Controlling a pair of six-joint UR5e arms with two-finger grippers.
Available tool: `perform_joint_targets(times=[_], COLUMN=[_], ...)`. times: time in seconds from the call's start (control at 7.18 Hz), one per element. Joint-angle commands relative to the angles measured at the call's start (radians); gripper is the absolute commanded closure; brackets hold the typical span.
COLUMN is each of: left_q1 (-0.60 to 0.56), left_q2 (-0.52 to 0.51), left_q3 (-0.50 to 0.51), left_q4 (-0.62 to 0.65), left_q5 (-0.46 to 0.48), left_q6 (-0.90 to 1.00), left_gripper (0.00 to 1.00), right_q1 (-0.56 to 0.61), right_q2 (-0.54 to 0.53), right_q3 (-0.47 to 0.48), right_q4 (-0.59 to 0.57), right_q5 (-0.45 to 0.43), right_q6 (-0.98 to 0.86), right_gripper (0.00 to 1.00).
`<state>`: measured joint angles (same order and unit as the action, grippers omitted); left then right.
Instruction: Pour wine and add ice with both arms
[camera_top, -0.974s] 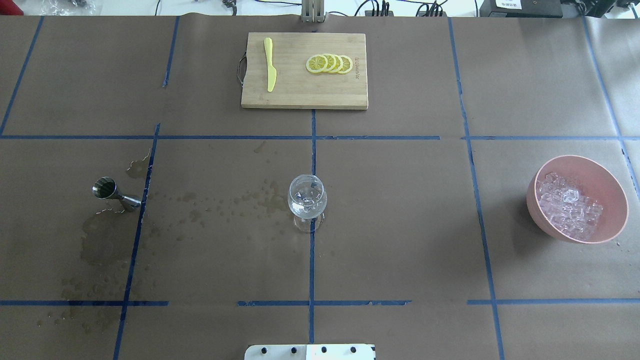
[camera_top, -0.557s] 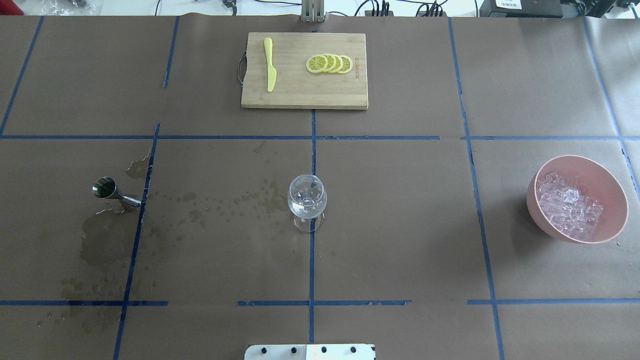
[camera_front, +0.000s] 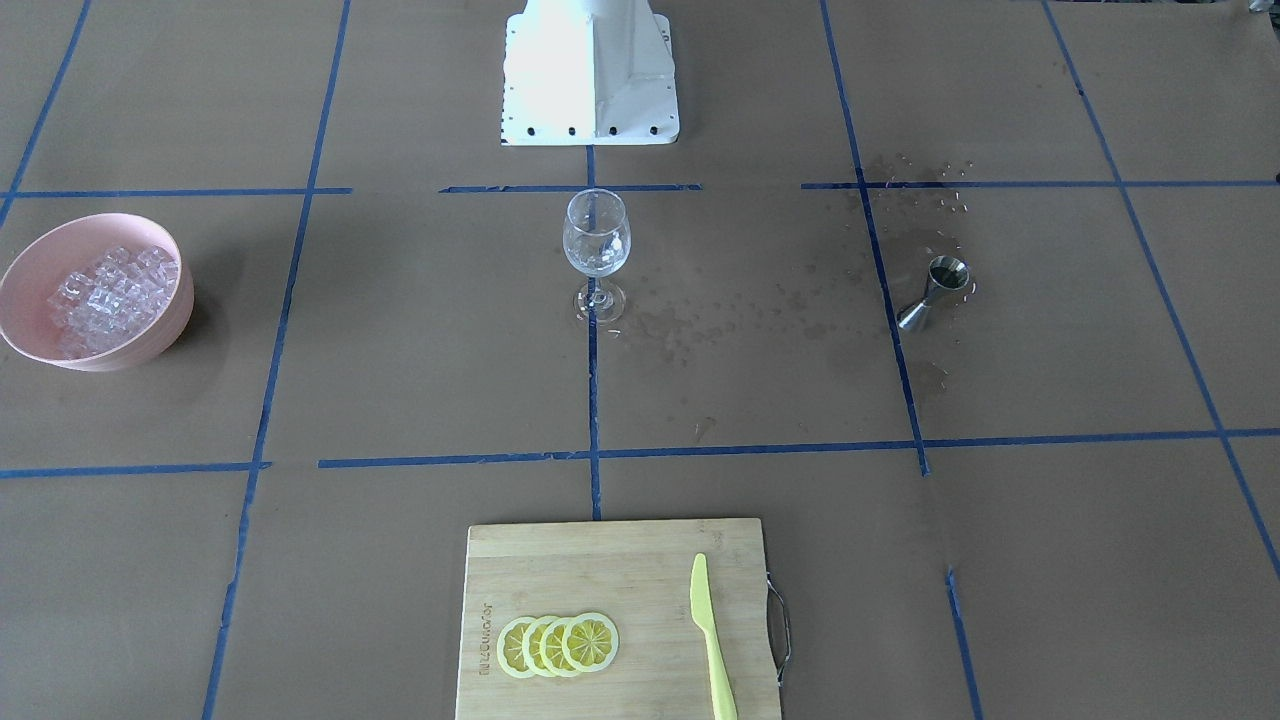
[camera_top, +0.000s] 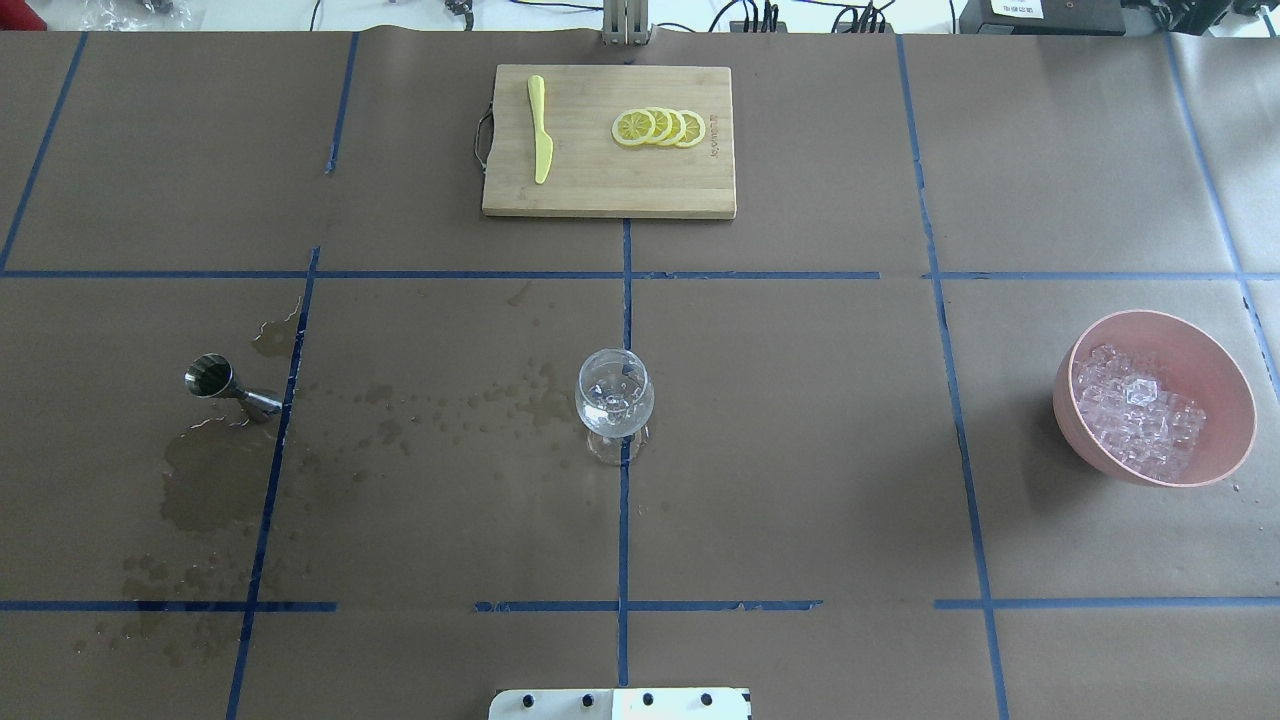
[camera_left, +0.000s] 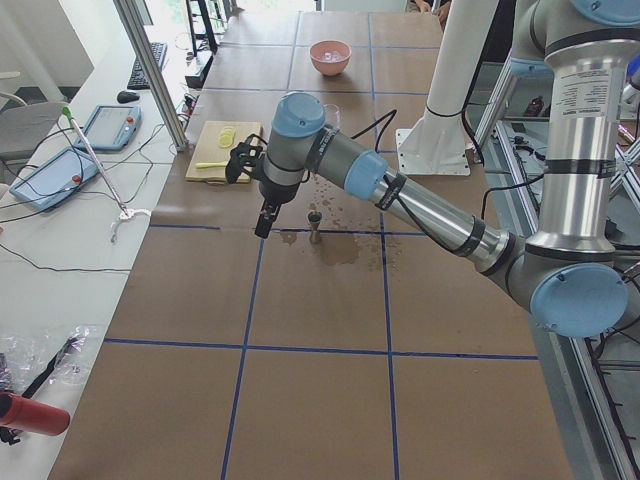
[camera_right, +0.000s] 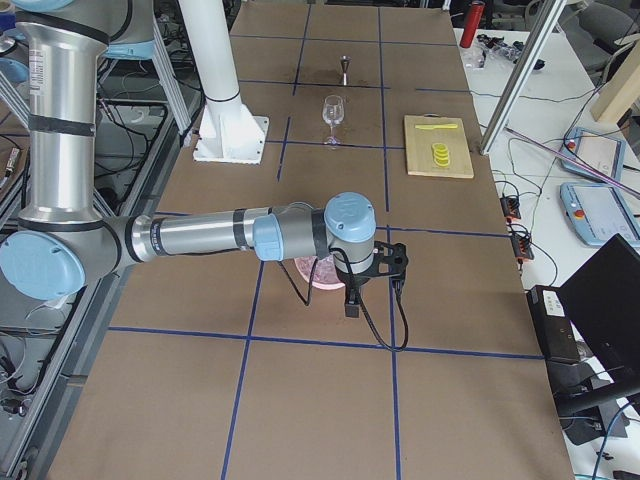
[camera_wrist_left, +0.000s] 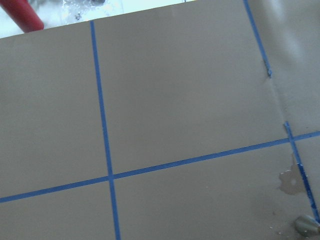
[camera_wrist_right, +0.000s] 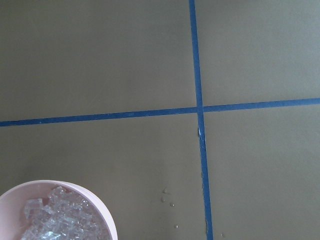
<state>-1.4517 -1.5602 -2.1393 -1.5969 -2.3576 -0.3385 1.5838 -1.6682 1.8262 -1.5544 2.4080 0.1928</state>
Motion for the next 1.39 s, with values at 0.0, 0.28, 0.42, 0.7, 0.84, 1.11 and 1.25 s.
perform_joint_targets(times=[0.0,0.28,0.42,0.7,0.84,1.11,1.25], left_q1=[0.170,0.401,0.477,0.728,0.854,1.127,1.198], left_q2=[0.129,0.309,0.319,0.394,0.444,0.477,0.506], left_q3=[-0.095,-0.097,-0.117,-0.196,-0.239,-0.235,-0.234], left_q4=[-0.252,-0.644,-0.653,-0.658,-0.658,-0.649,-0.646], left_q5=[0.074,0.293,0.373,0.624,0.746,1.051,1.161], left_q6=[-0.329,-0.631,-0.690,-0.892,-0.987,-1.216,-1.273], left_gripper=[0.01,0.01,0.01,0.01,0.01,0.01,0.01], right_q1=[-0.002,-0.024,-0.037,-0.042,-0.042,-0.044,-0.044], right_q2=[0.005,0.010,0.014,0.015,0.015,0.015,0.016], right_q3=[0.004,0.015,0.015,0.028,0.034,0.042,0.047], right_q4=[0.004,0.004,0.004,0.004,0.002,0.002,0.001], right_q5=[0.019,0.023,0.022,0.031,0.033,0.036,0.060], right_q6=[0.002,0.002,0.002,0.002,0.002,0.004,0.040], right_gripper=[0.00,0.00,0.00,0.00,0.00,0.00,0.00])
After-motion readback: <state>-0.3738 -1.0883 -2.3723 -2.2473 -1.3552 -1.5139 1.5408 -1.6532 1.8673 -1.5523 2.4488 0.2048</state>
